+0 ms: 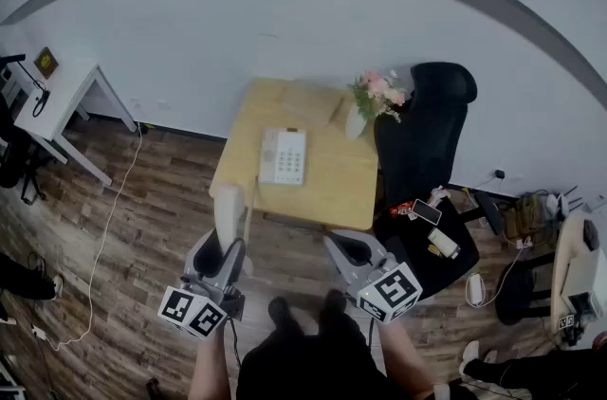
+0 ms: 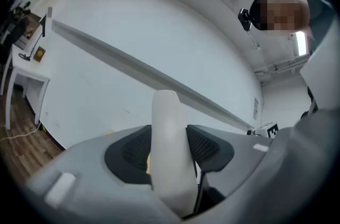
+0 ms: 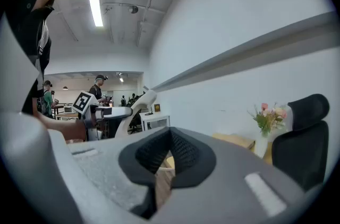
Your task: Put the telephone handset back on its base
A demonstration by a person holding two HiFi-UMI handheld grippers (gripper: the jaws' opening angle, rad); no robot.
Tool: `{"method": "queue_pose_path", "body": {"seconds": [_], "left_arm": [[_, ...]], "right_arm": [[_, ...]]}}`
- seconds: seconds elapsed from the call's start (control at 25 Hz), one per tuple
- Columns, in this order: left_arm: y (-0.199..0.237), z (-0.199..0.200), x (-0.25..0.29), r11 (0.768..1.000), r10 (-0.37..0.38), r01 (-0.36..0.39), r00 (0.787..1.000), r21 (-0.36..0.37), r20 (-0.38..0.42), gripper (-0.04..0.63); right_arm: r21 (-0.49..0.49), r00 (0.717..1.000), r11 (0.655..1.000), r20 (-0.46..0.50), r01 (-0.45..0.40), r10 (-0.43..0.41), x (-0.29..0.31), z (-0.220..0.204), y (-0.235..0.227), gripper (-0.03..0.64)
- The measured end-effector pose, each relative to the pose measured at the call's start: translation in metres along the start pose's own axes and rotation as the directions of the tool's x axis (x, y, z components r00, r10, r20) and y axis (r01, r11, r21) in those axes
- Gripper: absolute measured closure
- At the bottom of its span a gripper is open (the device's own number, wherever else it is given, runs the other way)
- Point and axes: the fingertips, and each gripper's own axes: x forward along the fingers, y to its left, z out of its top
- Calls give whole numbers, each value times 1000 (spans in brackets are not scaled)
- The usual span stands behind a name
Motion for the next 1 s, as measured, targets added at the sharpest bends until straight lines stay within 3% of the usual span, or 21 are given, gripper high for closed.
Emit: {"method": "queue_pose_path", "body": {"seconds": [0.44,0.6,0.76,1.0], "left_arm": [[2,-3,-13,999,-36,37,999,14,-27,376],[4,-5,-12,999,-47,48,998,22,-37,376],[3,-9,-15,997,-73,74,996,10,-46,376],[7,-16,-5,996,-85,84,995,-24,-56,376]], "right_arm": [[-9,1000,1000,-1,26,-26,0,0,22,615],[57,999,998,46,14,-17,1,3,24,615],[101,997,995,76,24,-32,-2,5,26,615],[82,998,996,51,42,-47,-5,-3,21,615]]}}
